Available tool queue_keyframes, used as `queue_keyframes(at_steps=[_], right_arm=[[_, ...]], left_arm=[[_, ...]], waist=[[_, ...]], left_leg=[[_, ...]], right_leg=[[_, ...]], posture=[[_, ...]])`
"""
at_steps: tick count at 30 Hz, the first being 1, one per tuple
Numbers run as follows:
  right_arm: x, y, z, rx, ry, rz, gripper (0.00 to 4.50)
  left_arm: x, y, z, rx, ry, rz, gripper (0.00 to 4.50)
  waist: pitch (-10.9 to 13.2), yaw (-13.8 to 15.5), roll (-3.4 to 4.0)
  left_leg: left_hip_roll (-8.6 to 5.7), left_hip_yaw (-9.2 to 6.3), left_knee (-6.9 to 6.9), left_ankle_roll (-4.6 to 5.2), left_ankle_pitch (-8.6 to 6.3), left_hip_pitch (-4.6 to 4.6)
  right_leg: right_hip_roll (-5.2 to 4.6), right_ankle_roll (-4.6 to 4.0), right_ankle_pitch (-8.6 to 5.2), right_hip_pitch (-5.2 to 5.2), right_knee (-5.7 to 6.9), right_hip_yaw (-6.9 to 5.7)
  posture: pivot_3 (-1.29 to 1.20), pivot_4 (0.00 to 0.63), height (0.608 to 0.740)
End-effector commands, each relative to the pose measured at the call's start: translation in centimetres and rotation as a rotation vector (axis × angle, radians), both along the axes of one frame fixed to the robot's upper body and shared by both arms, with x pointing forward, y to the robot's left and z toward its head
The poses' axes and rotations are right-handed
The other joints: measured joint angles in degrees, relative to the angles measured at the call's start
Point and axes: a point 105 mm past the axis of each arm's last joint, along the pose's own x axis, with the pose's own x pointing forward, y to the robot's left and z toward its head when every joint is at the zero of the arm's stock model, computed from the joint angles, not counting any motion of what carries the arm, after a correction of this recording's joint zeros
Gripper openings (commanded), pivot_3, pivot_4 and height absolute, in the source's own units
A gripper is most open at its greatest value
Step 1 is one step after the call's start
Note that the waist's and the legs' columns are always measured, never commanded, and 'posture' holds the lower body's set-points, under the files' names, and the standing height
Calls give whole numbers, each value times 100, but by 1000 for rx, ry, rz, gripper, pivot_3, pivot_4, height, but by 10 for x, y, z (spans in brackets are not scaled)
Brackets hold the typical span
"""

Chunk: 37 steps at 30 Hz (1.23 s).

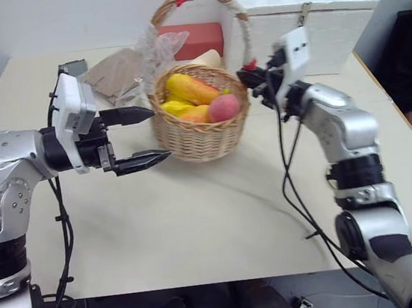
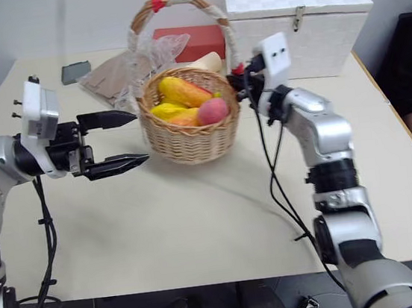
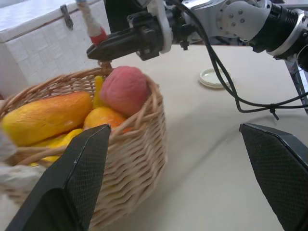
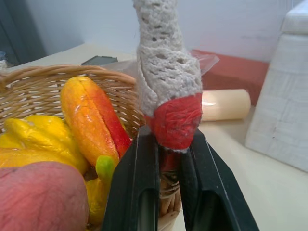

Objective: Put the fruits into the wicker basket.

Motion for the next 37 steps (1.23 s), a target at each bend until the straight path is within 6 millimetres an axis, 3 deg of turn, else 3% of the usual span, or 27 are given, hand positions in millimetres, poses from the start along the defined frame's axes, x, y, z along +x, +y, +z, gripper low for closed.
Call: queue_keyframes(at_steps=[1, 7, 11, 14, 18, 21, 24, 27, 33, 37], right_arm=[[-30, -51, 36, -26, -149, -119, 208], [-59, -123, 20, -49, -138, -324, 208], [-61, -141, -13, -53, -83, -399, 208], [-59, -148, -27, -55, -80, -446, 208], [-59, -157, -32, 3, -75, -453, 1483], [-71, -155, -31, -22, -32, -347, 2561], [-91, -160, -29, -125, 14, -279, 3574], [-123, -182, -20, -204, 92, -240, 4442], [-187, -219, -11, -253, 324, -143, 4442], [-201, -238, -15, -255, 386, -163, 4442]], left_arm=[[-6, -11, 7, -15, -29, -70, 4500], [-7, -30, 12, -93, 2, -151, 4500], [-6, -42, 14, -124, 11, -194, 4500], [-5, -49, 16, -136, 13, -219, 4500], [-6, -51, 13, -127, 25, -236, 4500], [-4, -47, 11, -125, 35, -236, 4500], [-3, -44, 11, -123, 41, -237, 4500], [-2, -38, 11, -114, 43, -235, 4500], [-2, -21, 11, -65, 50, -233, 4500], [0, -13, 12, -44, 53, -230, 4500]], waist=[[0, 46, 0], [0, 103, 0], [0, 43, 1], [3, 3, 5], [5, -26, 8], [5, 4, 8], [8, 71, 14], [8, 120, 15], [9, 210, 14], [8, 178, 4]], left_leg=[[0, 1, -1, 0, 0, 0], [0, 4, 0, 0, -1, 1], [0, 11, 0, -1, 1, 29], [0, 11, 0, -4, 4, 45], [-3, 9, 2, 0, 10, 47], [-4, 6, 1, 0, 10, 47], [-5, 5, -2, 1, 9, 46], [-6, 0, -2, 3, 7, 45], [-10, -4, -4, 18, -4, 49], [-6, -6, -1, 32, -13, 55]], right_leg=[[0, 0, 0, 0, -3, 0], [2, 2, 1, 1, -6, 5], [11, 4, 1, 15, 5, 20], [15, 5, 2, 27, 12, 24], [14, 14, 7, 31, 15, 28], [14, 14, 7, 33, 12, 26], [13, 14, 6, 36, 2, 24], [12, 16, 6, 42, -7, 21], [11, 28, 8, 64, -44, 21], [11, 39, 14, 91, -83, 18]], posture=[[0, 150, 740], [0, 150, 740], [0, 150, 740], [0, 150, 740], [0, 150, 740], [0, 150, 740], [0, 150, 740], [0, 150, 740], [0, 150, 740], [0, 150, 740]])
